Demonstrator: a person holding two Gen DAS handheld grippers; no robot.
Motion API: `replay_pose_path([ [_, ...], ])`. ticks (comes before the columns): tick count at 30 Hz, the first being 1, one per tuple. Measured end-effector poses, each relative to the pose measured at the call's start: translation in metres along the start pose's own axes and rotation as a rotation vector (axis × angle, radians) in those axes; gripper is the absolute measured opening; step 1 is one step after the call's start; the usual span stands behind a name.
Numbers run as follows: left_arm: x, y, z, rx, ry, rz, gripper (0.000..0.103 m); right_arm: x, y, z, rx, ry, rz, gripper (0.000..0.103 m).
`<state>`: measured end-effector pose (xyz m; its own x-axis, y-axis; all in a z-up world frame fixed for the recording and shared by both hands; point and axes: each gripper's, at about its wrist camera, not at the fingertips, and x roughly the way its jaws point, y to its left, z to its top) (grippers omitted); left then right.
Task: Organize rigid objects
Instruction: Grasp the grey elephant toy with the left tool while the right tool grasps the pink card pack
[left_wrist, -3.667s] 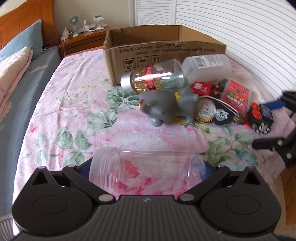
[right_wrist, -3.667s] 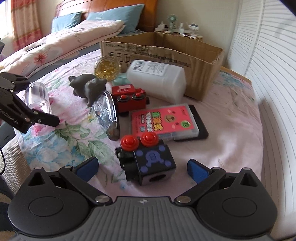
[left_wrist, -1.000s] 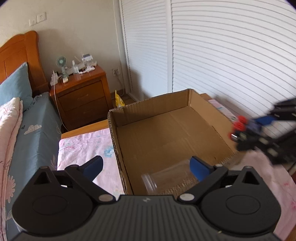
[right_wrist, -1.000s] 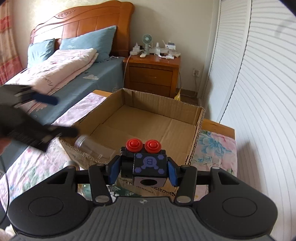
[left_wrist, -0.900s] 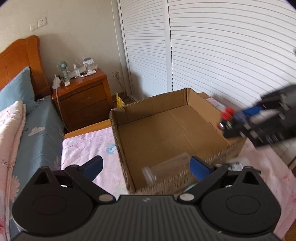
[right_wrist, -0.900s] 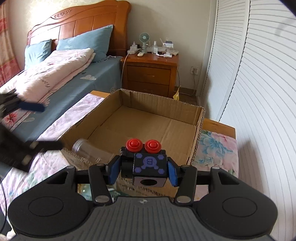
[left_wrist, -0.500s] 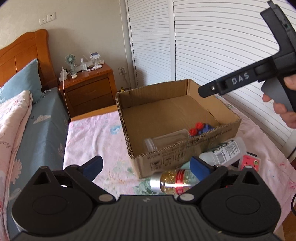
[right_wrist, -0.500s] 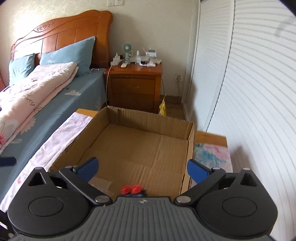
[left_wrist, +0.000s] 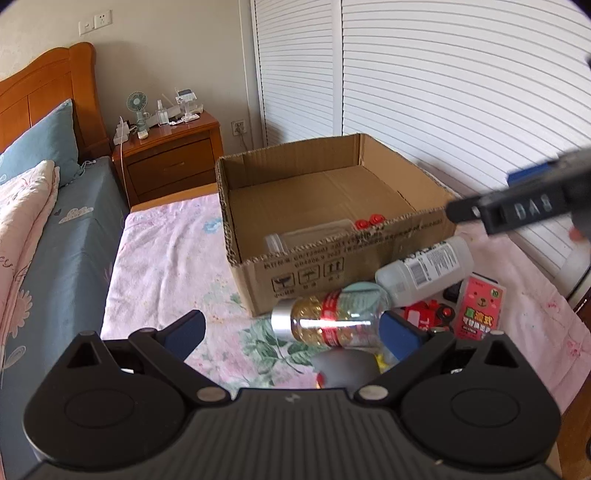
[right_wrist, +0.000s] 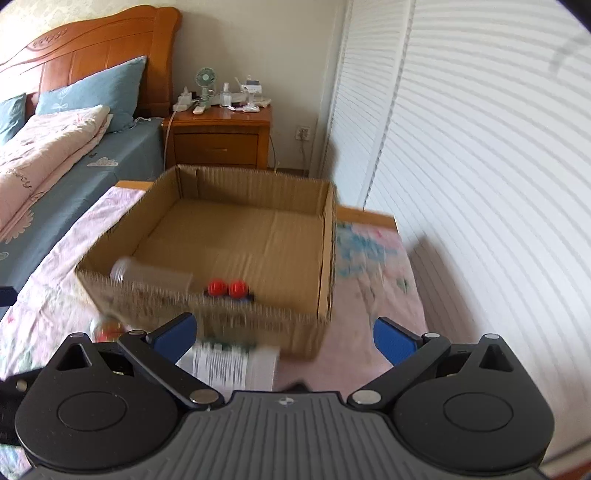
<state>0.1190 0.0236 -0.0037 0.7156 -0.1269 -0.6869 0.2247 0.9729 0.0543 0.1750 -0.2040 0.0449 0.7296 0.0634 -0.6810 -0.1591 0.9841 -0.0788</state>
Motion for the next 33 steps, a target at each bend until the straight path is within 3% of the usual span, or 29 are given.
replay_pose_path([
  [5,0.003,-0.004,-0.008,-0.023,0.013,-0.006,0.100,0.002,-0.011,-0.040,0.108,0.018,-0.043,0.103],
  [8,0.010,-0.009,-0.010,-0.016,0.041,-0.022,0.100,0.007,-0.024,-0.058,0.193,0.043,-0.017,0.103],
  [13,0.027,-0.026,-0.012,0.002,0.067,-0.065,0.100,0.015,-0.034,-0.074,0.222,0.086,-0.031,0.103],
  [21,0.051,-0.031,-0.022,-0.016,0.126,-0.065,0.100,0.017,-0.025,-0.086,0.107,0.084,0.009,0.103],
  [33,0.036,0.003,-0.049,-0.102,0.153,-0.130,0.103,0.022,0.002,-0.094,-0.153,0.098,0.046,0.103],
])
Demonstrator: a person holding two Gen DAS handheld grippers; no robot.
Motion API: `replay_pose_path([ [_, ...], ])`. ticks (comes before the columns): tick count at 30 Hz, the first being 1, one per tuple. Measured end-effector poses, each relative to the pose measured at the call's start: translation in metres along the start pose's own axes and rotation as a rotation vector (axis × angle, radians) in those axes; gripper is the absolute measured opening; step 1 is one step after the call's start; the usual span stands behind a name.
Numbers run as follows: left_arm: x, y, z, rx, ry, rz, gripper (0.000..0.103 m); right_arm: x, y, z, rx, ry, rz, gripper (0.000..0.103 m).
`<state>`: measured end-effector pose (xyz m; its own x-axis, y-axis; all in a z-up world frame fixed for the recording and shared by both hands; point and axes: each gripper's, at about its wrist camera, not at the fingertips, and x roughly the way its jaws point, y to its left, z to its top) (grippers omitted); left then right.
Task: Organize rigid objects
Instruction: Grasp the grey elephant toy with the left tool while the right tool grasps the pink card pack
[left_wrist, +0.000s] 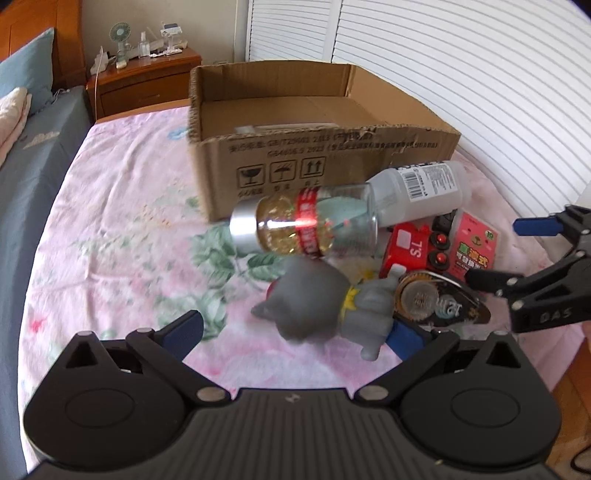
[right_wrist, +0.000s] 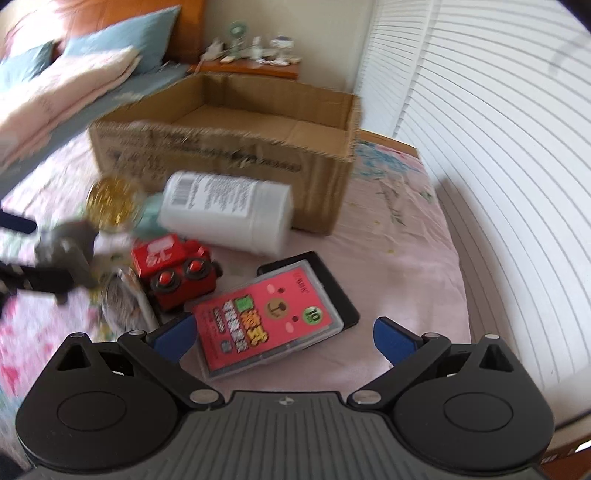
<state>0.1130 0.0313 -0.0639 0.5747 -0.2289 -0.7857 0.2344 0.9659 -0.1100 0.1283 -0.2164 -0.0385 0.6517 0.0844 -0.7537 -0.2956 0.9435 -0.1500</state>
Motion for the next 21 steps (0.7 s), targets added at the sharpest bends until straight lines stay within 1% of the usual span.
replay_pose_path([
  [5,-0.008,0.007,-0.003,-0.002,-0.018,0.010,0.103,0.005,0.014,-0.005,-0.134,0.009,0.011,0.103],
  [7,-0.006,0.005,-0.003,0.009,-0.018,0.003,0.103,0.007,0.015,-0.004,-0.167,-0.007,0.019,0.103],
  [10,-0.001,-0.002,-0.002,0.055,-0.023,0.004,0.102,0.011,0.011,0.000,-0.193,-0.010,0.028,0.103],
  [12,0.003,-0.006,-0.001,0.081,-0.025,0.002,0.102,0.014,0.007,0.003,-0.207,-0.011,0.049,0.103],
  [18,0.011,-0.014,-0.001,0.130,-0.041,0.000,0.102,0.018,0.002,0.007,-0.241,-0.016,0.098,0.103],
  [19,0.012,-0.015,-0.001,0.136,-0.047,0.000,0.100,0.017,0.003,0.008,-0.242,-0.016,0.103,0.102],
  [21,0.012,-0.017,-0.001,0.153,-0.059,-0.007,0.097,0.015,0.003,0.007,-0.246,-0.020,0.122,0.094],
])
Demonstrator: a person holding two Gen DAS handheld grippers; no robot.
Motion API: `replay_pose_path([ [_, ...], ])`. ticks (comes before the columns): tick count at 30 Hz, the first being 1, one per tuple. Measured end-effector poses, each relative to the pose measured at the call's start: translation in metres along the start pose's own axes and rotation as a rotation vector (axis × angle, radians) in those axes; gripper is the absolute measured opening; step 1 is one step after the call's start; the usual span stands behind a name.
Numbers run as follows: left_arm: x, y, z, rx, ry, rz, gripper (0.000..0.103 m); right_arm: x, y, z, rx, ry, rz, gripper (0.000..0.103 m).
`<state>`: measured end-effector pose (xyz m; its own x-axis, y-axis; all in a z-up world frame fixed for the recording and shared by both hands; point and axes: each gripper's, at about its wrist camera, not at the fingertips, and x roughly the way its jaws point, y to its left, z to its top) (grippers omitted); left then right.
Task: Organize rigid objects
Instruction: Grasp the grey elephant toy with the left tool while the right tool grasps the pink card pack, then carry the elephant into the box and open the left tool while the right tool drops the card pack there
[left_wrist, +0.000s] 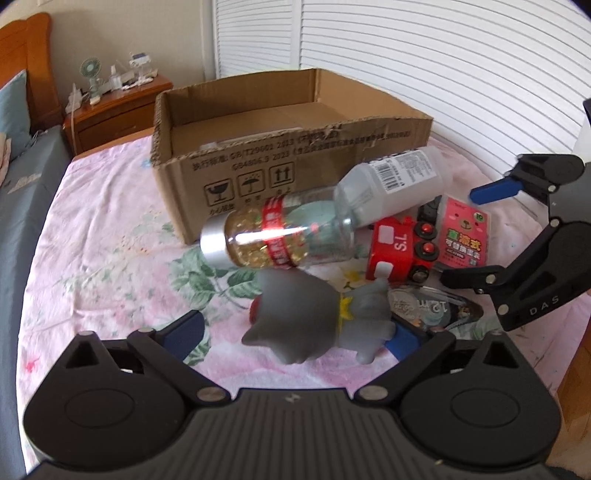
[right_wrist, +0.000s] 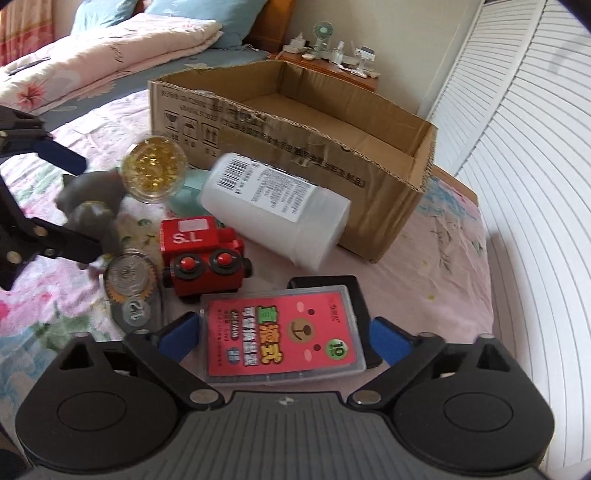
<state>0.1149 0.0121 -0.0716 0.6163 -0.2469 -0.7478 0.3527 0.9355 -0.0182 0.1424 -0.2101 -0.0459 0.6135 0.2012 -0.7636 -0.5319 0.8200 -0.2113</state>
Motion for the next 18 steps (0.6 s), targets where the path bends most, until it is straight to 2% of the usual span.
replay_pose_path([
  [2,0.000,-0.003,0.001,0.019,-0.008,-0.003,0.094,-0.001,0.001,0.000,0.009,0.001,-0.004,0.093],
  [6,0.000,-0.005,0.004,0.025,-0.015,-0.050,0.075,-0.004,0.005,-0.003,0.036,-0.002,-0.017,0.093],
  [18,-0.014,-0.005,-0.005,0.041,0.020,-0.017,0.073,-0.029,0.003,-0.028,0.176,0.049,-0.029,0.093],
])
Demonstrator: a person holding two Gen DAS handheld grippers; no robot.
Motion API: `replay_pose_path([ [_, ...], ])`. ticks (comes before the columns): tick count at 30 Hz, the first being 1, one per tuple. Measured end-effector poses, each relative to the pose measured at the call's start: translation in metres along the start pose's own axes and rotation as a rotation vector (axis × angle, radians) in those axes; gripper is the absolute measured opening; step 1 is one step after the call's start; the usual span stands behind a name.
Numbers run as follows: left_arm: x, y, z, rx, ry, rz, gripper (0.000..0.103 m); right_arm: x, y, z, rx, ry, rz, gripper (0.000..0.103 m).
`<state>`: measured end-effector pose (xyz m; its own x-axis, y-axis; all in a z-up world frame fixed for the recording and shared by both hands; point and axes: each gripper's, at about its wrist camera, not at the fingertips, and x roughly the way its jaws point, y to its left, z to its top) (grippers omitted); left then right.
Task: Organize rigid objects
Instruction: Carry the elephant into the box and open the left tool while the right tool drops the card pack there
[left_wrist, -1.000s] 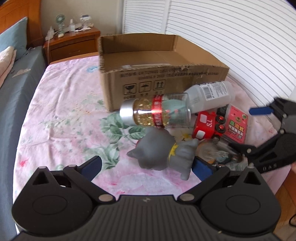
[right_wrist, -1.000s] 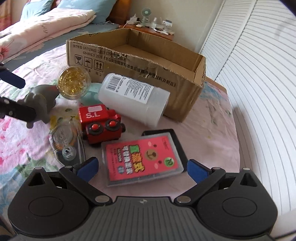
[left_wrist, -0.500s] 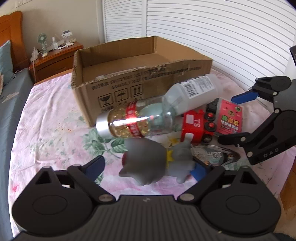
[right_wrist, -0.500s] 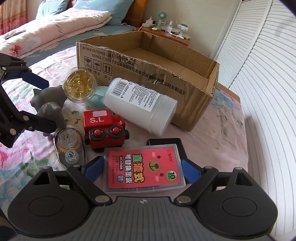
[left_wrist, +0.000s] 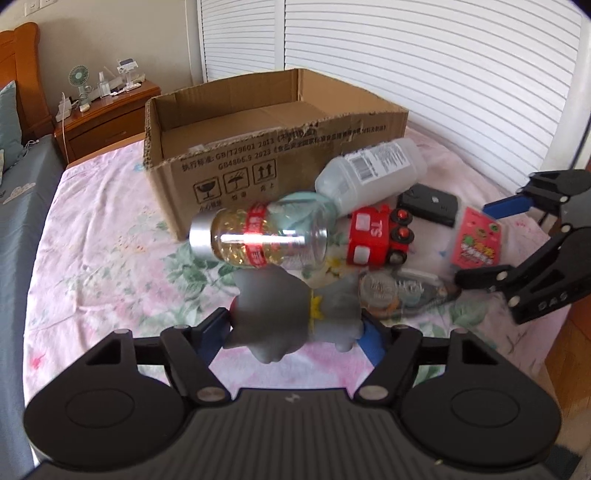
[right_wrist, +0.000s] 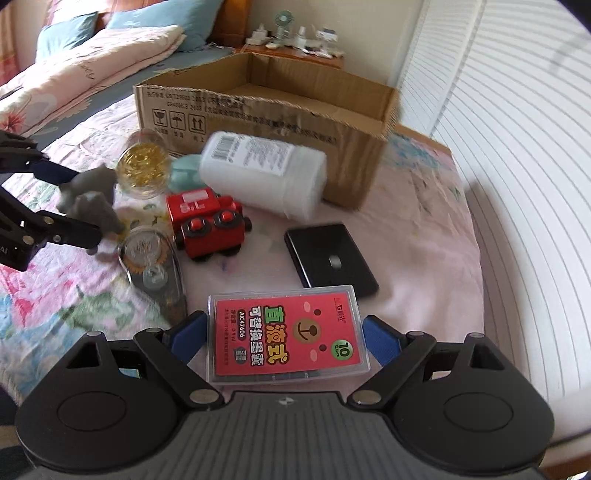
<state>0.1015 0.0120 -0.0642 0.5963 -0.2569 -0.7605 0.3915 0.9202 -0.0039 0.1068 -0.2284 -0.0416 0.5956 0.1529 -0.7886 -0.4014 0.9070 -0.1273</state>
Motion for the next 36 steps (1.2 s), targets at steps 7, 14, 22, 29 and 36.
replay_pose_path([
  [7,0.003,0.000,-0.004,-0.007,0.005,0.003,0.074,-0.005,-0.011,-0.014,0.102,0.011,0.048,0.093],
  [14,0.012,0.001,-0.001,-0.027,0.005,0.013,0.076,0.000,-0.014,-0.013,0.118,0.007,0.056,0.095],
  [22,0.016,0.003,-0.003,-0.038,0.012,0.010,0.079,0.002,-0.014,-0.014,0.113,0.003,0.059,0.100],
  [29,0.016,0.002,0.000,-0.049,0.020,0.011,0.079,0.002,-0.013,-0.013,0.111,0.007,0.061,0.099],
  [36,0.015,0.000,0.001,-0.042,0.042,0.006,0.072,0.000,-0.011,-0.011,0.119,0.014,0.051,0.094],
])
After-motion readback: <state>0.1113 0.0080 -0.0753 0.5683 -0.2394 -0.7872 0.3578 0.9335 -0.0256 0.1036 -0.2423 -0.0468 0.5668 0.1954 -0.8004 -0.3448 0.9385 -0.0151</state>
